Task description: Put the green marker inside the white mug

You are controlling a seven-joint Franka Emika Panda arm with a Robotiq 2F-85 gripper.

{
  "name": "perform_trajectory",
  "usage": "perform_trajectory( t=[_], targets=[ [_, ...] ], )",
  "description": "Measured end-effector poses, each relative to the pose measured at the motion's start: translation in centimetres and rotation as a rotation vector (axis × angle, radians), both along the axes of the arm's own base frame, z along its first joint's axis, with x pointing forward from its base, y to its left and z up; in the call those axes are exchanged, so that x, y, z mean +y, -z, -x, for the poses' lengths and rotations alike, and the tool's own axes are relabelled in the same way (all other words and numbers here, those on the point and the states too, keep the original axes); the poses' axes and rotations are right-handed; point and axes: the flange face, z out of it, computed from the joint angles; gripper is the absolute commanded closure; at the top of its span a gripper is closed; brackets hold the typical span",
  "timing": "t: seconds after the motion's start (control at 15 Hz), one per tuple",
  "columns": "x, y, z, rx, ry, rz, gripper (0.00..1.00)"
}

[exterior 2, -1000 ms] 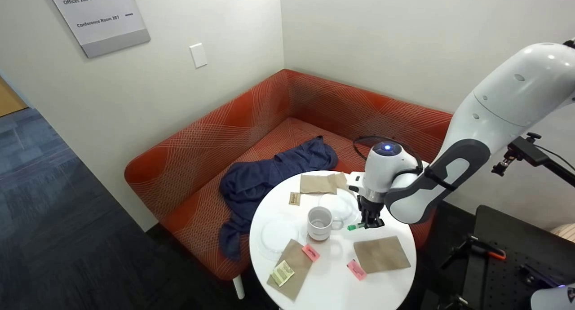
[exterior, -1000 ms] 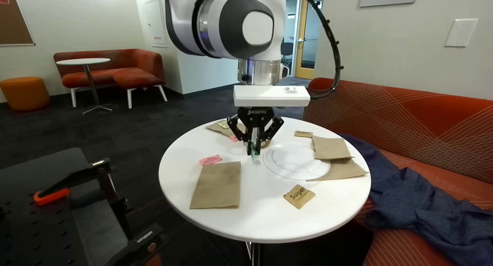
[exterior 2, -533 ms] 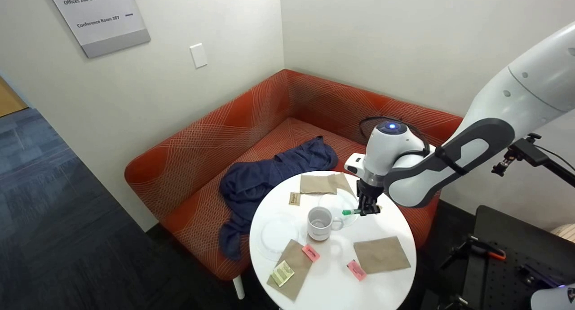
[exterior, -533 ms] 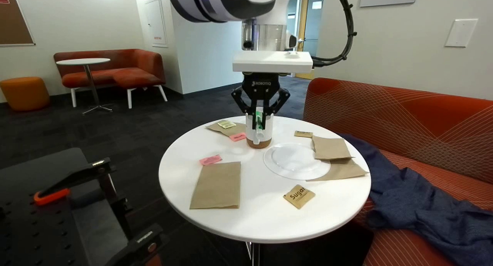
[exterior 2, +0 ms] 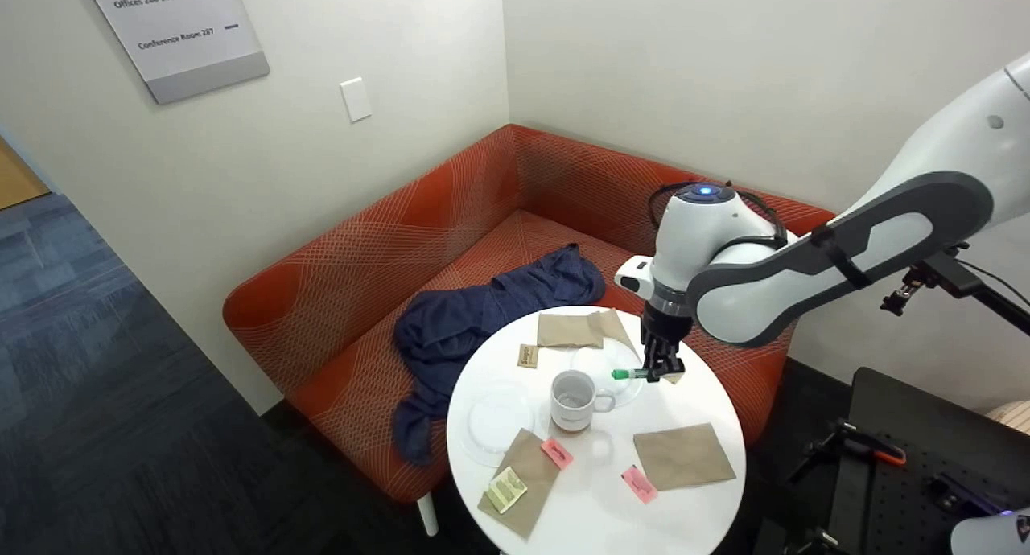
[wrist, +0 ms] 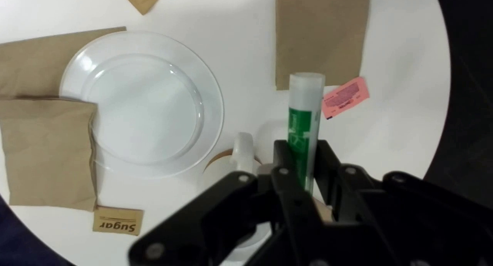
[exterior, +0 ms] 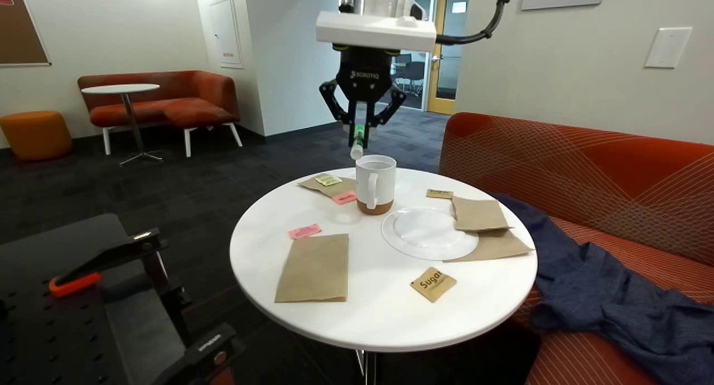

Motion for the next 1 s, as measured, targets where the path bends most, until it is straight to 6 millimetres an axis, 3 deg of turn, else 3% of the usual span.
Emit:
perform_trajectory(
  t=[0.6,1.0],
  targets=[
    [7.1,-3.4,-0.1,0.006,0.102,-0.035,0.95],
    [9.9,-5.3,-1.5,-0.024,0.170,-0.047,0.95]
  ],
)
